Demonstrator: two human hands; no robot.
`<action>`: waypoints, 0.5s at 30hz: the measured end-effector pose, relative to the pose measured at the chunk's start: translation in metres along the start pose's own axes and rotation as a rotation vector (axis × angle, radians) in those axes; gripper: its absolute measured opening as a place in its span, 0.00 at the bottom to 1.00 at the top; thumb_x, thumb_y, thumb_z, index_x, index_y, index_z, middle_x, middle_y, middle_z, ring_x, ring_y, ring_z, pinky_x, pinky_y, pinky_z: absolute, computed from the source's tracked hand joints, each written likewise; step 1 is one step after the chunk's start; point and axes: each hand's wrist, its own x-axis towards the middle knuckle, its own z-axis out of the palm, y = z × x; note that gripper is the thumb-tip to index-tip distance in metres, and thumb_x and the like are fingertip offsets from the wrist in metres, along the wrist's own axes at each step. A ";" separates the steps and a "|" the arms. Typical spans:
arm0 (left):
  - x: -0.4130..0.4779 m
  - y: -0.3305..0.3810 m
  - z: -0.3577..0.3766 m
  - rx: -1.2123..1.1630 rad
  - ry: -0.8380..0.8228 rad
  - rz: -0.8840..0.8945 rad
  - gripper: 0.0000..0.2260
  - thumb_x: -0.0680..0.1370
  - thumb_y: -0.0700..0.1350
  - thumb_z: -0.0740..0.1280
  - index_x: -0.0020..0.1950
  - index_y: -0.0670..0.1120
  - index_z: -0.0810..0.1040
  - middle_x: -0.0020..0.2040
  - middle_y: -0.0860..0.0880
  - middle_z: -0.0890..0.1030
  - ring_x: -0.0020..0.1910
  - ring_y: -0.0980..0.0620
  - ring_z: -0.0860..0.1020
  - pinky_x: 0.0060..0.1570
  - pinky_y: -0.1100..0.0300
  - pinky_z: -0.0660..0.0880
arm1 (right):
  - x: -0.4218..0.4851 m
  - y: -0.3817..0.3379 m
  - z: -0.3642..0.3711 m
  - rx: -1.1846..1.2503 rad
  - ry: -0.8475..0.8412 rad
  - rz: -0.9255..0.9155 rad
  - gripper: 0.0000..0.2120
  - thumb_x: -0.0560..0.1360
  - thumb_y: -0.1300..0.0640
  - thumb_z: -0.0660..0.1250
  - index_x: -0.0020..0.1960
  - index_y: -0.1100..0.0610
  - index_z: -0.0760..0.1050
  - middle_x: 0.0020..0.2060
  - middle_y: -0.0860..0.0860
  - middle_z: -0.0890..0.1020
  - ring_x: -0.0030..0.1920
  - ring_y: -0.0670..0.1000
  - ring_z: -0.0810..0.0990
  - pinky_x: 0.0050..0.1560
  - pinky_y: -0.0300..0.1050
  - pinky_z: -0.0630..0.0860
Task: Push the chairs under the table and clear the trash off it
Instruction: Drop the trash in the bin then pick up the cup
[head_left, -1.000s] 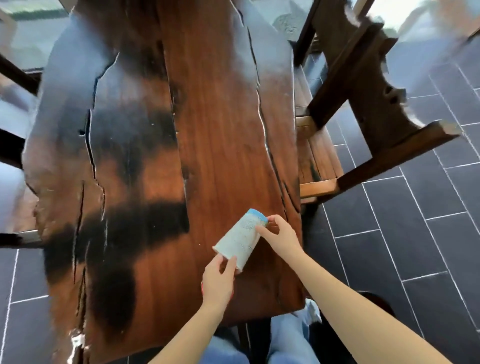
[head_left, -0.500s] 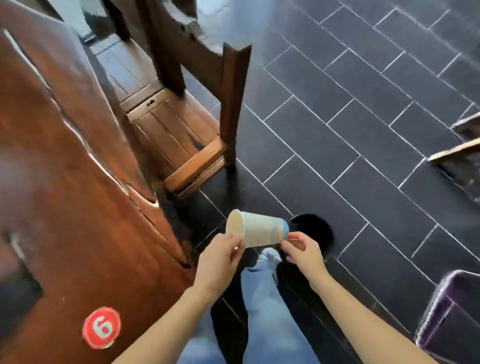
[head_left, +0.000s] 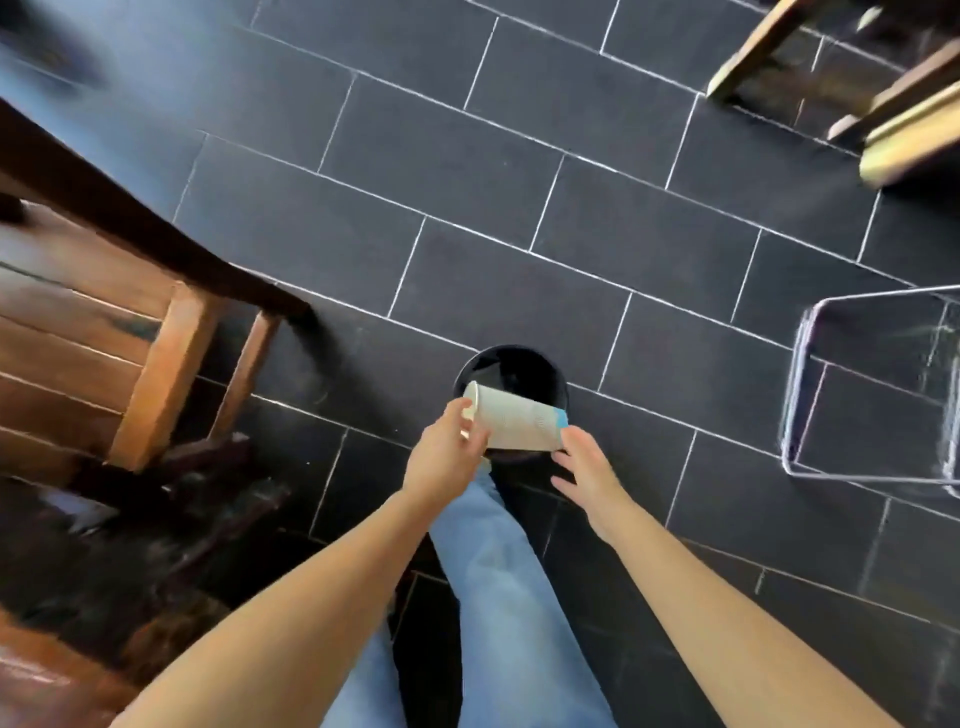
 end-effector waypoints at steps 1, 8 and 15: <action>0.008 0.002 0.002 -0.021 -0.070 -0.034 0.24 0.79 0.54 0.60 0.73 0.49 0.60 0.66 0.47 0.76 0.59 0.47 0.78 0.59 0.49 0.74 | 0.004 -0.002 -0.001 0.013 -0.017 0.013 0.19 0.81 0.47 0.54 0.70 0.50 0.62 0.68 0.49 0.68 0.68 0.50 0.67 0.67 0.54 0.69; 0.026 0.003 0.002 0.096 -0.238 -0.043 0.30 0.81 0.49 0.59 0.78 0.45 0.46 0.78 0.47 0.53 0.76 0.48 0.56 0.73 0.53 0.55 | 0.018 -0.007 0.006 -0.010 -0.057 0.053 0.28 0.82 0.46 0.52 0.77 0.50 0.47 0.77 0.48 0.55 0.75 0.50 0.57 0.72 0.55 0.61; 0.022 -0.021 -0.013 0.430 -0.120 0.017 0.30 0.81 0.56 0.53 0.78 0.50 0.45 0.79 0.49 0.49 0.78 0.48 0.48 0.75 0.44 0.48 | 0.016 -0.022 0.022 -0.257 -0.133 -0.034 0.24 0.82 0.48 0.52 0.77 0.48 0.54 0.76 0.45 0.56 0.75 0.46 0.55 0.71 0.44 0.54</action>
